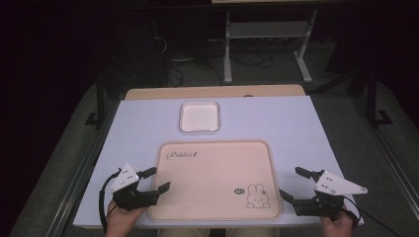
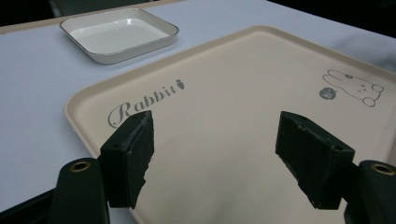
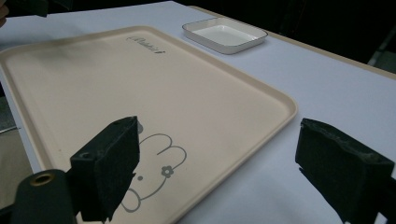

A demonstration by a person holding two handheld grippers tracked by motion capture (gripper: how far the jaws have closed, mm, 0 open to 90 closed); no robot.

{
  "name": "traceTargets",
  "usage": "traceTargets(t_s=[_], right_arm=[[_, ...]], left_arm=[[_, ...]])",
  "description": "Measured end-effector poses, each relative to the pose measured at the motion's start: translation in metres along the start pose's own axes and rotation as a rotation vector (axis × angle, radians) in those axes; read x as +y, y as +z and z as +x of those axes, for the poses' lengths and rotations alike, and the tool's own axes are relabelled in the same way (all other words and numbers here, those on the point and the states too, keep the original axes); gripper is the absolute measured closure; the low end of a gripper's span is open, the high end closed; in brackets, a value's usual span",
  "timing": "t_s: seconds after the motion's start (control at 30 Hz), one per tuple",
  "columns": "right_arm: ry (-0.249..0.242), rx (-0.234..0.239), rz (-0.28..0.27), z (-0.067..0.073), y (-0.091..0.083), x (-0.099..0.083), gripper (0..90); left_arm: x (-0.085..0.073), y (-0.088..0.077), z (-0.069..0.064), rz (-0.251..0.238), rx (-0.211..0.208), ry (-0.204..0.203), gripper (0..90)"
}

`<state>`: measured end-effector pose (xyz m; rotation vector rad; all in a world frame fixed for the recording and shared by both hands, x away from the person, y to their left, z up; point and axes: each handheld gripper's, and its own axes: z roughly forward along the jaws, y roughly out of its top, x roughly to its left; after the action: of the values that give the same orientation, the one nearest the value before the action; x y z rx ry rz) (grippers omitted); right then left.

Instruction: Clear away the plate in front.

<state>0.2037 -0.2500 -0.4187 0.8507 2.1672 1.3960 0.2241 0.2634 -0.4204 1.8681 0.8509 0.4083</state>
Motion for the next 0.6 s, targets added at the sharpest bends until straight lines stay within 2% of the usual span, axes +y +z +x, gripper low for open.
traceTargets(t_s=[0.47, 0.6], right_arm=[[-0.009, 0.006, 0.006, 0.001, 0.0017, 0.0004, 12.9], [-0.007, 0.008, 0.007, 0.0013, 0.0017, 0.0003, 12.9]], left_arm=[[0.0, 0.0021, -0.0003, 0.002, -0.009, 0.015, 28.5], [0.0002, 0.0025, 0.0008, 0.001, 0.008, 0.016, 28.5]])
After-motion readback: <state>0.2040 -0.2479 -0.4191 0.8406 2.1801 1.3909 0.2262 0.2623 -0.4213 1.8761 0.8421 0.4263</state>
